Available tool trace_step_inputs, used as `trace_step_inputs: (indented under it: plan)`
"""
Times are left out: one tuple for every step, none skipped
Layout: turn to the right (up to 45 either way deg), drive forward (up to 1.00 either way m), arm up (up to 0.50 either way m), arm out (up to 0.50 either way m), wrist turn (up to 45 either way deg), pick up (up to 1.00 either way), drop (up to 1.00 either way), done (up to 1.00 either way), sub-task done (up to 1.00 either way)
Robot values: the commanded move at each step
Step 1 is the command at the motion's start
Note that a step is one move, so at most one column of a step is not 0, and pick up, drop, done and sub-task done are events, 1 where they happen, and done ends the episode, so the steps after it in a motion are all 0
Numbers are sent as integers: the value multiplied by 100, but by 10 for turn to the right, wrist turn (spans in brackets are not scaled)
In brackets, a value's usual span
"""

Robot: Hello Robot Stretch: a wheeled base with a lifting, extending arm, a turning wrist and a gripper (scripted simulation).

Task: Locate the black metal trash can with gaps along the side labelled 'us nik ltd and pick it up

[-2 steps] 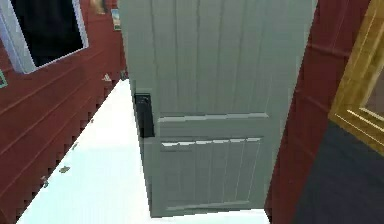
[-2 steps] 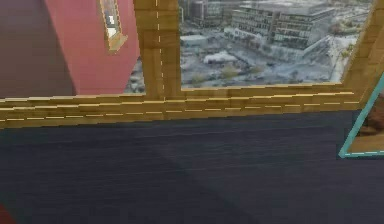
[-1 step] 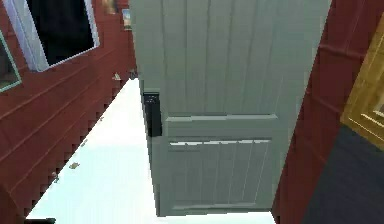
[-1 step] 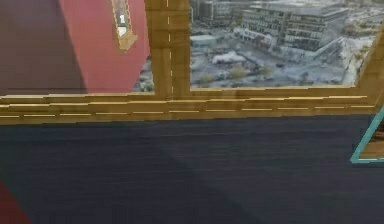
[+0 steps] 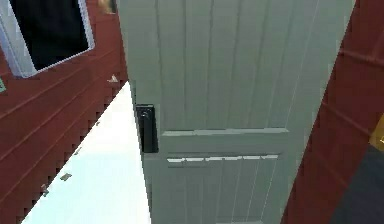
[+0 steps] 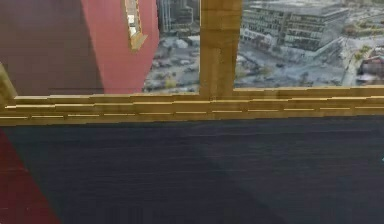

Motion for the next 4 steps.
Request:
trace_step_inputs:
  plan:
    - [-210, 0, 0, 0, 0, 0, 0, 0, 0]
    - [0, 30, 0, 0, 0, 0, 0, 0, 0]
    - [-30, 0, 0, 0, 0, 0, 0, 0, 0]
    - [0, 50, 0, 0, 0, 0, 0, 0, 0]
